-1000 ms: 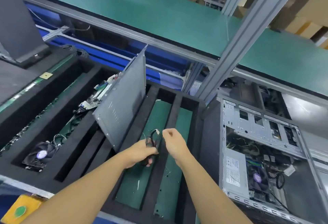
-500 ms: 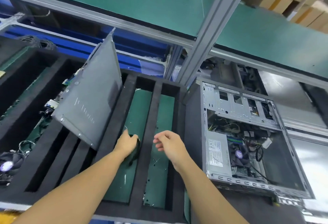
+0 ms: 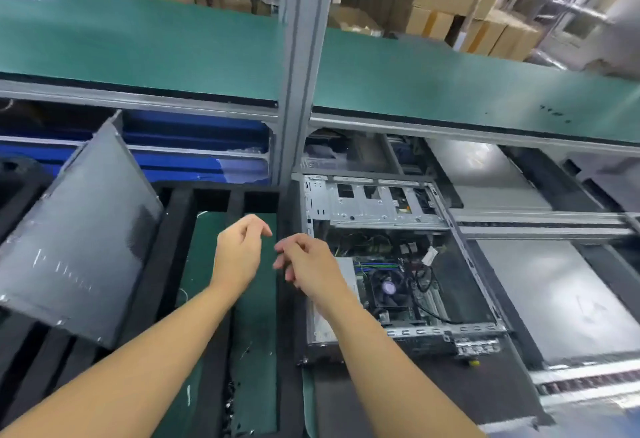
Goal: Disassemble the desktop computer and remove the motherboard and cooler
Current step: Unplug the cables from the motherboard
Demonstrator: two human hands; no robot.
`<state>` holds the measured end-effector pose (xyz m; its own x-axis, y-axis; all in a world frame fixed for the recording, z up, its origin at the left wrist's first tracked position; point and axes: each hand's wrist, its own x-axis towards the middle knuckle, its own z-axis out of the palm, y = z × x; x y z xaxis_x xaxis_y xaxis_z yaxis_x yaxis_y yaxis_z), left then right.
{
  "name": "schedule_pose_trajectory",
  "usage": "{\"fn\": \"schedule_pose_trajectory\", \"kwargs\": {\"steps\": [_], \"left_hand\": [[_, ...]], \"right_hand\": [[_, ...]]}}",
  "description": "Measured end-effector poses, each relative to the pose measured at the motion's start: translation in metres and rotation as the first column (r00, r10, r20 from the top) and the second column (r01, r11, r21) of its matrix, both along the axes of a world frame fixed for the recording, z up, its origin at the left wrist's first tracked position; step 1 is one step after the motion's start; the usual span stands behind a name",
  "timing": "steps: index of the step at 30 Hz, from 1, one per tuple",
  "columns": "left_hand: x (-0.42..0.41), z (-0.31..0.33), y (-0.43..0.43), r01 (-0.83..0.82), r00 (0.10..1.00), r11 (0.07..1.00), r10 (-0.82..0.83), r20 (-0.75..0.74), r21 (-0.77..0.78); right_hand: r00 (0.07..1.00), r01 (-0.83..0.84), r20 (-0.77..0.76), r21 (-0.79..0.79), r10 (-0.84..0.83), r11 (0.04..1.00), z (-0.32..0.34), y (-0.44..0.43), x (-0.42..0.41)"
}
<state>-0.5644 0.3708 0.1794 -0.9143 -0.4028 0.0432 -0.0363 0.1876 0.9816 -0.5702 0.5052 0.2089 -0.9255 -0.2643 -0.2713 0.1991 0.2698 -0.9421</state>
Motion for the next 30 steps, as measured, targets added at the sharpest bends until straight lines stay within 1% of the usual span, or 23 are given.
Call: {"fn": "schedule_pose_trajectory", "kwargs": {"steps": [2, 5, 7, 12, 15, 17, 20, 22, 23, 25, 26, 27, 29, 30], "left_hand": [[-0.014, 0.018, 0.033, 0.065, 0.997, 0.998, -0.065, -0.041, -0.003], [-0.033, 0.03, 0.085, 0.15, 0.988, 0.988, -0.151, -0.018, -0.034], [-0.046, 0.027, 0.116, 0.199, 0.98, 0.978, -0.197, 0.033, -0.071], [-0.072, 0.004, 0.177, 0.256, 0.963, 0.951, -0.234, 0.135, -0.176], [-0.085, -0.013, 0.203, 0.35, 0.919, 0.917, -0.298, 0.257, -0.189], [-0.092, -0.025, 0.218, 0.419, 0.877, 0.884, -0.334, 0.346, -0.209], [-0.096, -0.042, 0.236, 0.452, 0.864, 0.835, -0.324, 0.385, -0.312], [-0.093, -0.052, 0.243, 0.469, 0.867, 0.798, -0.333, 0.371, -0.378], [-0.09, -0.057, 0.244, 0.484, 0.865, 0.77, -0.346, 0.364, -0.416], [-0.084, -0.066, 0.243, 0.52, 0.852, 0.673, -0.368, 0.373, -0.526], [-0.082, -0.069, 0.242, 0.526, 0.85, 0.633, -0.373, 0.371, -0.569], [-0.082, -0.071, 0.24, 0.515, 0.857, 0.614, -0.375, 0.353, -0.599], [-0.082, -0.071, 0.238, 0.483, 0.875, 0.604, -0.356, 0.328, -0.634], [-0.082, -0.072, 0.237, 0.478, 0.878, 0.605, -0.342, 0.335, -0.636]], "right_hand": [[0.998, 0.06, 0.018, -0.03, -0.059, 0.998, 0.007, 0.026, -0.009], [0.991, 0.135, 0.034, -0.05, -0.133, 0.99, 0.013, 0.069, -0.023], [0.982, 0.184, 0.037, -0.043, -0.183, 0.982, 0.013, 0.098, -0.034], [0.964, 0.254, 0.069, 0.034, -0.256, 0.967, -0.001, 0.164, -0.058], [0.95, 0.296, 0.07, 0.092, -0.303, 0.951, -0.018, 0.196, -0.071], [0.924, 0.366, 0.065, 0.125, -0.376, 0.922, -0.03, 0.215, -0.079], [0.861, 0.501, 0.03, 0.119, -0.507, 0.857, -0.046, 0.239, -0.091], [0.86, 0.502, 0.037, 0.112, -0.508, 0.858, -0.053, 0.246, -0.099], [0.878, 0.465, 0.043, 0.153, -0.476, 0.872, -0.057, 0.247, -0.104], [0.911, 0.393, 0.043, 0.22, -0.411, 0.893, -0.064, 0.247, -0.11], [0.912, 0.391, 0.046, 0.203, -0.407, 0.898, -0.067, 0.247, -0.112], [0.906, 0.403, 0.07, 0.153, -0.417, 0.902, -0.068, 0.246, -0.113], [0.89, 0.428, 0.146, 0.052, -0.431, 0.902, -0.07, 0.248, -0.115], [0.885, 0.436, 0.167, 0.031, -0.434, 0.9, -0.072, 0.248, -0.116]]}}
